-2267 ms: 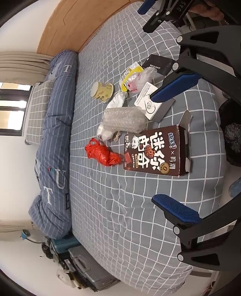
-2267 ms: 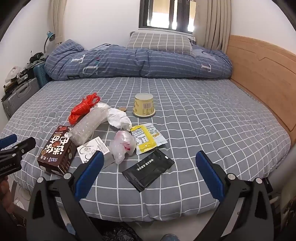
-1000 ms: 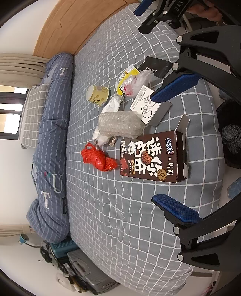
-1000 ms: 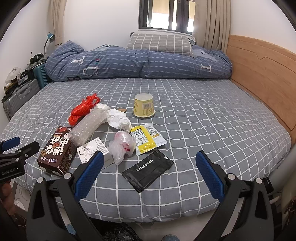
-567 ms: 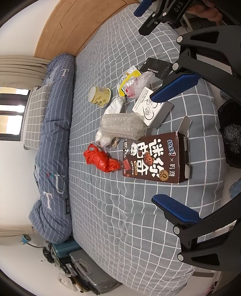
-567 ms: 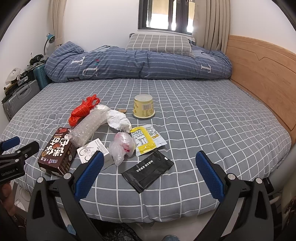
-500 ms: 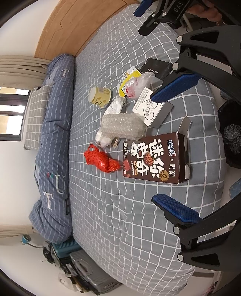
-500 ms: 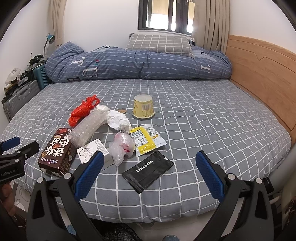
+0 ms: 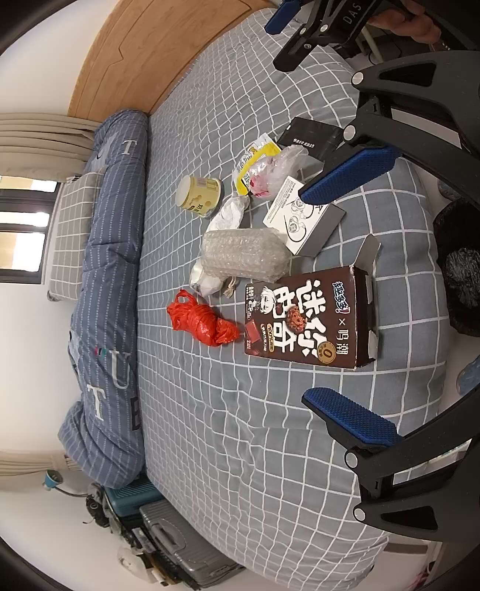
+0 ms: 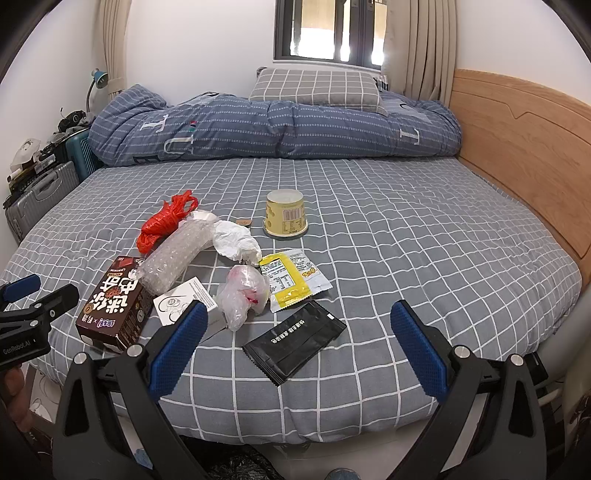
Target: Collect trash
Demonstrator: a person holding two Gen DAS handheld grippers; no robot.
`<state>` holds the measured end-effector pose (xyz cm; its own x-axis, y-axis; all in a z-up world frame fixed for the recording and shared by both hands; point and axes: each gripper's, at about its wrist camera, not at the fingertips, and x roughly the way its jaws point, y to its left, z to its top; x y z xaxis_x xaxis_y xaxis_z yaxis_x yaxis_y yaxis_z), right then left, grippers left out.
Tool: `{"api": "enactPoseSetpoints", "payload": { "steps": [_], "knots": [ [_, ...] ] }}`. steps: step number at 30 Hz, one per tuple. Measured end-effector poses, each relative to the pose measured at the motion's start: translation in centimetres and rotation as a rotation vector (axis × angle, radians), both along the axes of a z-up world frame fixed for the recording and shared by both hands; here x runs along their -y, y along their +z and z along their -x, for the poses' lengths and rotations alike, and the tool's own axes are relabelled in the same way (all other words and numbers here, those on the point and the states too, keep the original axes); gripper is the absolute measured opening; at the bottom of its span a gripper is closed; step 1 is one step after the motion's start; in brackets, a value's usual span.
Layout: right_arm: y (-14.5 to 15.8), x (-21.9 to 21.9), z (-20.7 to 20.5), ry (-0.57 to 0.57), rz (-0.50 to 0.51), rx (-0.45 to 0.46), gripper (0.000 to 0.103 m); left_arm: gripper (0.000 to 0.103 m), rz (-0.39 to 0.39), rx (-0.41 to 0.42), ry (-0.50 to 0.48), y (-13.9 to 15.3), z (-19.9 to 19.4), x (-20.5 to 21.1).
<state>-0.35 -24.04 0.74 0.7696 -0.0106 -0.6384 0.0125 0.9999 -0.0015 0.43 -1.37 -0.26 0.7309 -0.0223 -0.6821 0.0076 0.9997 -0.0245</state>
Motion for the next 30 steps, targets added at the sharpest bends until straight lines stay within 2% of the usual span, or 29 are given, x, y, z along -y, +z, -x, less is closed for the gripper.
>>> {"api": "enactPoseSetpoints", "payload": {
  "steps": [13, 17, 20, 30],
  "knots": [
    [0.2, 0.1, -0.4, 0.002, -0.001, 0.006, 0.095, 0.097, -0.006, -0.002, 0.002, -0.1, 0.0, -0.1],
    [0.0, -0.4, -1.4, 0.020, 0.007, 0.013, 0.095, 0.097, -0.009, -0.021, 0.015, -0.9, -0.7, -0.8],
    [-0.8, -1.1, -3.0, 0.044, 0.013, -0.011, 0.091, 0.097, -0.004, -0.037, 0.023, -1.7, -1.4, -1.2],
    [-4.8, -2.8, -7.1, 0.083, 0.017, -0.068, 0.089, 0.097, -0.009, -0.122, 0.036, -5.3, -4.4, -1.9]
  ]
}}
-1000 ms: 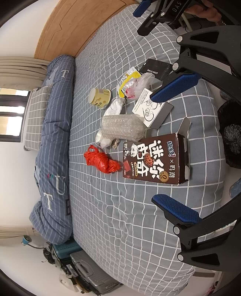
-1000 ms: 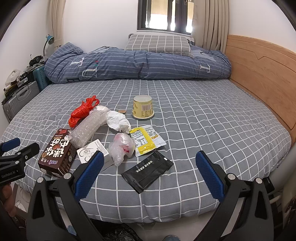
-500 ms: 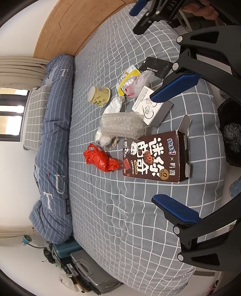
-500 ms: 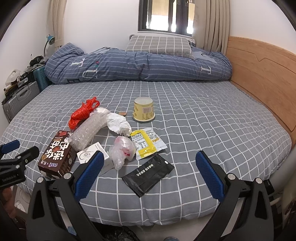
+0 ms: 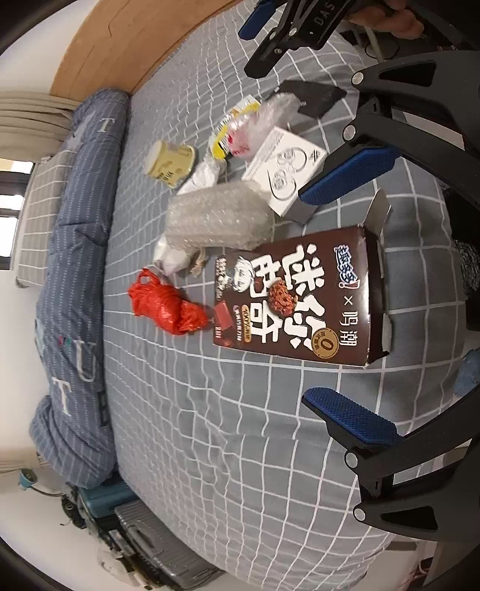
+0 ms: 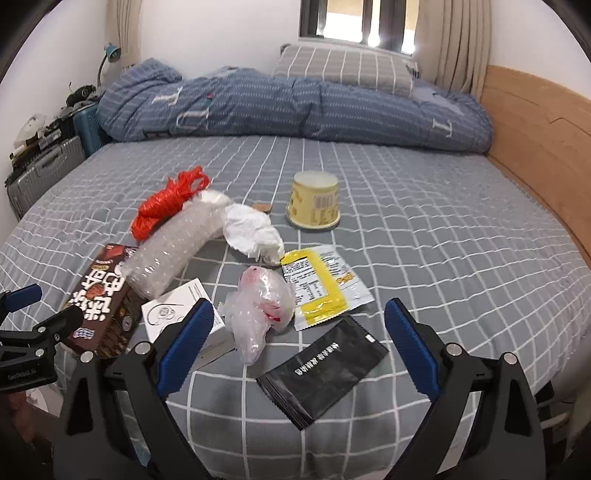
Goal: Collect trash
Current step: 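Grasp the brown snack box with the left tool while the right tool grasps the clear plastic bag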
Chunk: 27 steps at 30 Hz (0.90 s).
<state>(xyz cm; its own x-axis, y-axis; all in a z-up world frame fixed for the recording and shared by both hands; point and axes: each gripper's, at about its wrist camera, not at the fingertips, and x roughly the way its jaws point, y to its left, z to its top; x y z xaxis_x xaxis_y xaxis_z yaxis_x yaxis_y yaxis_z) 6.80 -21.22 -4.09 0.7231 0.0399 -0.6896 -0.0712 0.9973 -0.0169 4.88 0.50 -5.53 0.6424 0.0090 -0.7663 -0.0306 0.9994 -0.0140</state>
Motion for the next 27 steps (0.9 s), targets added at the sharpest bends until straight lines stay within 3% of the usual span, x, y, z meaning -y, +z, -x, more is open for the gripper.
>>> {"api": "enactPoseSetpoints", "payload": {
  "steps": [12, 20, 24, 26, 27],
  "knots": [
    [-3.7, -0.6, -3.3, 0.022, -0.024, -0.072, 0.082, 0.097, 0.012, -0.085, 0.022, -3.4, -2.8, -0.2],
    [-5.2, -0.6, -4.3, 0.039, -0.072, -0.104, 0.070, 0.096, 0.042, -0.100, 0.036, -4.9, -3.5, -0.4],
    [-5.9, -0.9, -4.5, 0.059, -0.086, -0.128, 0.053, 0.091, 0.008, -0.103, 0.044, -5.5, -3.7, -0.3],
    [-6.2, -1.2, -4.6, 0.069, -0.080, -0.135, 0.041, 0.090, -0.015, -0.104, 0.041, -5.7, -3.8, 0.1],
    [-6.4, -1.4, -4.6, 0.073, -0.076, -0.141, 0.028, 0.090, -0.019, -0.101, 0.041, -5.7, -3.8, 0.1]
  ]
}}
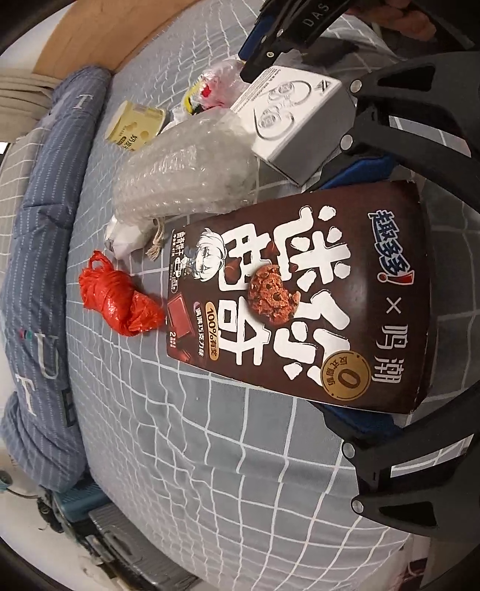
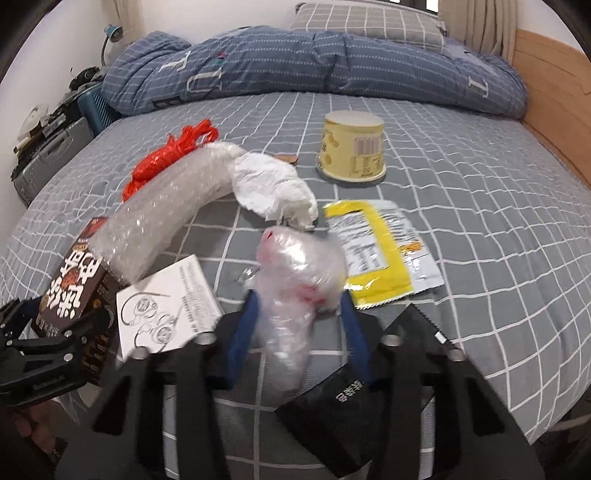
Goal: Collect trash
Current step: 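Grasp the brown snack box with the left tool while the right tool grasps the clear plastic bag, then carry the brown box and clear bag with both tools toward the black bin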
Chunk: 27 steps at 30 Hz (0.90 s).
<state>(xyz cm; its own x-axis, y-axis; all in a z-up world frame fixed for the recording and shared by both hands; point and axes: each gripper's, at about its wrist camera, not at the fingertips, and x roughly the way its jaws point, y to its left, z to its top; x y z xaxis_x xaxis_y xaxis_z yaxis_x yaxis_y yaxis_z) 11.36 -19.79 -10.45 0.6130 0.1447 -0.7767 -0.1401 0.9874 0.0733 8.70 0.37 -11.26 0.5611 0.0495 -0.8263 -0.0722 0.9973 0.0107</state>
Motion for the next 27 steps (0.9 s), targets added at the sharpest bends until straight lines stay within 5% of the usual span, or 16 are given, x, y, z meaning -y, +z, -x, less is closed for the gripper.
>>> {"api": "enactPoseSetpoints", "payload": {
  "steps": [27],
  "knots": [
    [1.7, -0.3, 0.9, -0.006, -0.001, 0.032, 0.012, 0.089, 0.011, 0.057, 0.018, 2.2, 1.1, -1.1]
  ]
}}
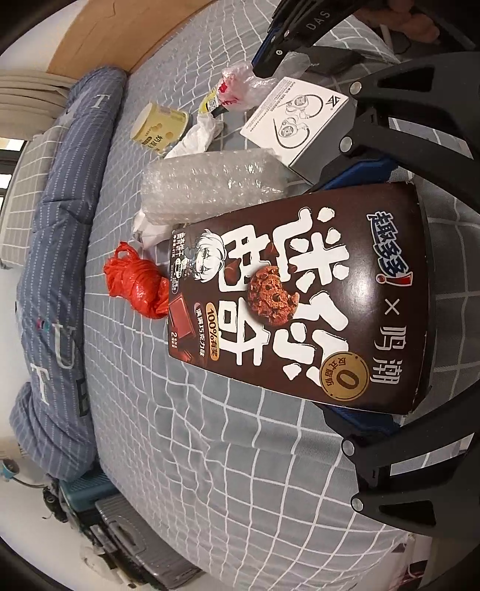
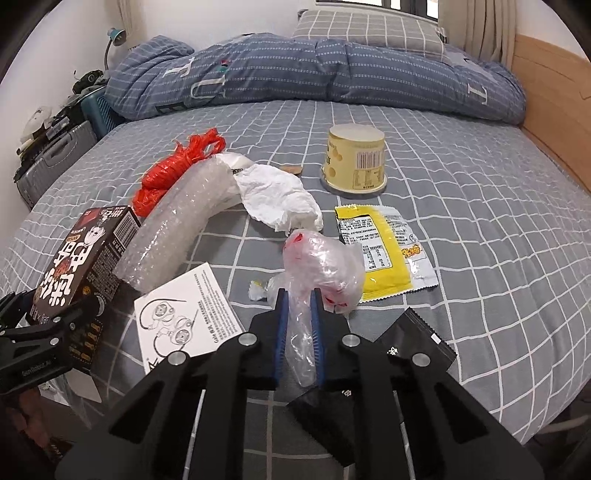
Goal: Collect trash
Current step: 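Carry the brown box and clear bag with both tools toward the black bin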
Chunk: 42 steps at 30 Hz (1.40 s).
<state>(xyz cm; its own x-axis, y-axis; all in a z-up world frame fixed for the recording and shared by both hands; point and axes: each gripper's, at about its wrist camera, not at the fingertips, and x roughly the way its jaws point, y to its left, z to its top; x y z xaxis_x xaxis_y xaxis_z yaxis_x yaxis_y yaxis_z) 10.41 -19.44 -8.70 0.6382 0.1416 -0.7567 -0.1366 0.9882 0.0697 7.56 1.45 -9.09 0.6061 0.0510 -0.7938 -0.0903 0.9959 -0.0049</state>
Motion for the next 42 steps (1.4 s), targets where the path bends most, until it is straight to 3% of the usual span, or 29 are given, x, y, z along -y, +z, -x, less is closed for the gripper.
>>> {"api": "enactPoseSetpoints", "payload": {
  "steps": [25, 42],
  "knots": [
    [5.9, 0.2, 4.1, 0.003, 0.014, 0.098, 0.012, 0.089, 0.027, 0.073, -0.022, 5.2, 3.2, 0.2],
    [7.7, -0.5, 10.8, 0.018, 0.013, 0.141, 0.012, 0.089, 0.031, 0.107, -0.037, 6.7, 8.7, 0.4]
  ]
}}
